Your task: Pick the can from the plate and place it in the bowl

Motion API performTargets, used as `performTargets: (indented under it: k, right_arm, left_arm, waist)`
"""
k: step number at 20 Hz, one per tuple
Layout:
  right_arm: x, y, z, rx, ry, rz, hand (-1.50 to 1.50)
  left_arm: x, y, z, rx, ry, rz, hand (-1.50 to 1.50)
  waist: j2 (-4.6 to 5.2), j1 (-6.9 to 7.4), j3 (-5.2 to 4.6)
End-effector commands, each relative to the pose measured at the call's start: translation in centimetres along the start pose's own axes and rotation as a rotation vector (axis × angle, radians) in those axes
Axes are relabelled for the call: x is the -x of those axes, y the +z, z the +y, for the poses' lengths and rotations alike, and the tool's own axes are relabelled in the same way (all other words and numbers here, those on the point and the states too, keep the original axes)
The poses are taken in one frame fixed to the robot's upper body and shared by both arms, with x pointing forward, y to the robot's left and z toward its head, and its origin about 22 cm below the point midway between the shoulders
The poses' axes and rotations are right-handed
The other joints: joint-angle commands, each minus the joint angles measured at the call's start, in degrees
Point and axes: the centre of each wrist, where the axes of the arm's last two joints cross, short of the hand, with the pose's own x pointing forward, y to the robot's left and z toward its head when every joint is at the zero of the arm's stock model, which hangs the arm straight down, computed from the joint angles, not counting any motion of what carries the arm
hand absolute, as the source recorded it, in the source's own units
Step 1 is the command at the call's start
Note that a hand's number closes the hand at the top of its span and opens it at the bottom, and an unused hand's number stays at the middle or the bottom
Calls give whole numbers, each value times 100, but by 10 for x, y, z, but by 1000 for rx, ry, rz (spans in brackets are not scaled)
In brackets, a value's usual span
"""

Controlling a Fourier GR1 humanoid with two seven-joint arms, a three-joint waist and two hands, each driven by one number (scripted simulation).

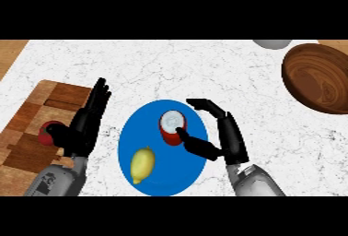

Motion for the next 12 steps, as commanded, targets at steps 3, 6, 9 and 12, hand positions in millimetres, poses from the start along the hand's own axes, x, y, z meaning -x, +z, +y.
performTargets:
  k: [3,6,9,12]
  right_arm:
    - [-24,44,64,103,-67,-232,-150]
    - [-57,39,57,150,-10,-268,-150]
    - [-81,25,50,175,119,-219,-150]
    - [-97,12,25,183,222,-102,-150]
  left_arm:
    - [-1,-5,4,6,-36,37,0]
    - [-8,6,5,8,-56,26,0]
    - [-4,-8,6,-8,-36,30,0]
    - [0,3,2,-5,-46,26,0]
  waist:
    - [32,-77,27]
    - [12,-98,22]
    - [7,-184,11]
    - [2,-167,13]
